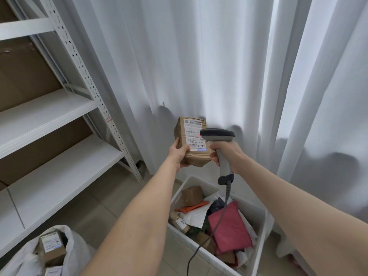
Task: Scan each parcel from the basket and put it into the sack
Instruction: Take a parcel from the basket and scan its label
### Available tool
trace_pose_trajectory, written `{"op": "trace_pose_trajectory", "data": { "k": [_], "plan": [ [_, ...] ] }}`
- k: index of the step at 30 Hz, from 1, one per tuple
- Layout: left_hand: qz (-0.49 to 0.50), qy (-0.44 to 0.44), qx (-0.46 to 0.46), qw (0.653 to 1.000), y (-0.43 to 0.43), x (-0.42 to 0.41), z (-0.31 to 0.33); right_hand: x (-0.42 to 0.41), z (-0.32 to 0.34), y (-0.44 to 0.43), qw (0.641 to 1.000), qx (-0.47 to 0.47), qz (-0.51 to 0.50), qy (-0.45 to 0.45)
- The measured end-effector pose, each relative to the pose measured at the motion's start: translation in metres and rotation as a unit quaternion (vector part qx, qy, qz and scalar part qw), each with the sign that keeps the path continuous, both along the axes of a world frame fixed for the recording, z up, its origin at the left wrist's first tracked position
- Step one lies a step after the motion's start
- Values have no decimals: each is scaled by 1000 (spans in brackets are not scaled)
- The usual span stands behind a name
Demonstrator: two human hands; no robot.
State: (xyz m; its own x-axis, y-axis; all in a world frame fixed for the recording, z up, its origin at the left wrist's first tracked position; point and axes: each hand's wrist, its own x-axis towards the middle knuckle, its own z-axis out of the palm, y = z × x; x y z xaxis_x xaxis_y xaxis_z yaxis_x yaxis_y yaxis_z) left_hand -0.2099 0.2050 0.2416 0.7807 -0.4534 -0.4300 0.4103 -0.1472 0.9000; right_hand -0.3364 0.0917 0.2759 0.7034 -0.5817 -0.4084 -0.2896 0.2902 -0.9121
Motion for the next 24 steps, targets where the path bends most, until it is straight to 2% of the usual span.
{"op": "trace_pose_trajectory", "data": {
  "k": [17, 24],
  "plan": [
    [-22, -5, -1, 1000, 12, 10, 0, 11, 29, 12, 999, -10, 29, 13],
    [-27, -1, -2, 1000, 21, 22, -4, 19, 28, 22, 1000, 0, -2, 6]
  ]
}}
